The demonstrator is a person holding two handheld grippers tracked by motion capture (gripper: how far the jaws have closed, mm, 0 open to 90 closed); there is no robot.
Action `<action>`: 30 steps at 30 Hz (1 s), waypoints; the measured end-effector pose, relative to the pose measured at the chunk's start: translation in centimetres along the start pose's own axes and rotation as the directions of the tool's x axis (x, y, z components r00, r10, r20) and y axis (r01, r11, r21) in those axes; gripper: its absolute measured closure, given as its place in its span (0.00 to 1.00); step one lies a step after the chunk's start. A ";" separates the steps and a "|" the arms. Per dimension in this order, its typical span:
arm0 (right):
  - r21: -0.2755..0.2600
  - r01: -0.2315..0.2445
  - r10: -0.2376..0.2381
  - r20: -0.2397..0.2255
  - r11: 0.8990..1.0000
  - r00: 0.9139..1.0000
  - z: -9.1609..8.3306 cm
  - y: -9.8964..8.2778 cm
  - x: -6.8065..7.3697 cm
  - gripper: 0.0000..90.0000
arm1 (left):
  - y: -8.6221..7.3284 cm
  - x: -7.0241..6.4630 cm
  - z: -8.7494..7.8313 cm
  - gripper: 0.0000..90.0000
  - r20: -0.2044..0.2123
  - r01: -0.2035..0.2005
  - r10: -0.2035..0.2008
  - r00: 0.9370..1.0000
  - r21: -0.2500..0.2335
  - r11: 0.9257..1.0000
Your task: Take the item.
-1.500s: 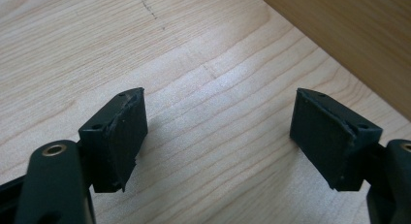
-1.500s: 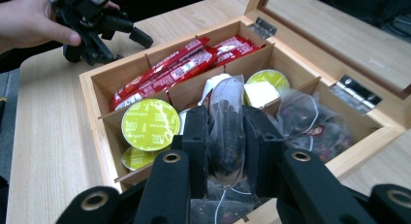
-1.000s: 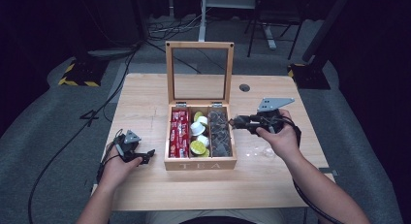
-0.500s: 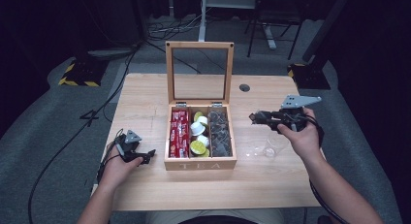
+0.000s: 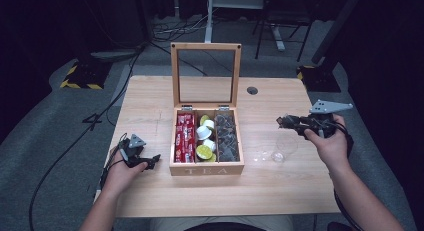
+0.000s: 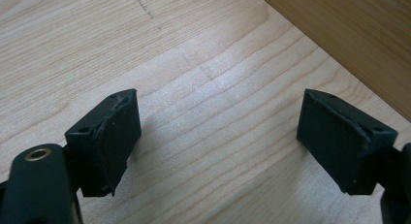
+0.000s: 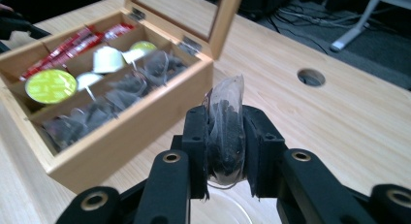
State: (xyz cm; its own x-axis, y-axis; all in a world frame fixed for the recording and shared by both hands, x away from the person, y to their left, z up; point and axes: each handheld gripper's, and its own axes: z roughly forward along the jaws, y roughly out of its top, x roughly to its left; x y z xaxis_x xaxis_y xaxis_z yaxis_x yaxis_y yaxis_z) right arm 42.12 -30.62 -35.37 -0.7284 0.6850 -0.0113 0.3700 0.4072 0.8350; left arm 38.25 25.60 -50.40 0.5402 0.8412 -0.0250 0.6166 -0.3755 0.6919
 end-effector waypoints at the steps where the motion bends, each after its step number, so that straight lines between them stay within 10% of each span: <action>1: 0.005 -0.007 0.007 0.003 1.000 1.000 -0.1 -0.3 -0.1 0.82 | 0.0 0.0 0.0 0.18 0.000 0.001 -0.001 1.000 0.001 1.000; 30: 0.146 -0.072 0.073 0.000 0.987 0.997 0.9 -5.4 0.1 0.81 | 0.0 0.0 0.0 0.17 0.002 0.001 -0.001 1.000 0.002 1.000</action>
State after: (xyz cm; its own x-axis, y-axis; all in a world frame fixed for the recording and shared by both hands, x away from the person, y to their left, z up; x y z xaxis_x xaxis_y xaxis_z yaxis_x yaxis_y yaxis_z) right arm 40.54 -32.16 -40.44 -0.6997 0.7128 0.0493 0.5015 0.4408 0.7444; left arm 38.24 25.56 -50.41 0.5408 0.8407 -0.0273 0.6183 -0.3754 0.6905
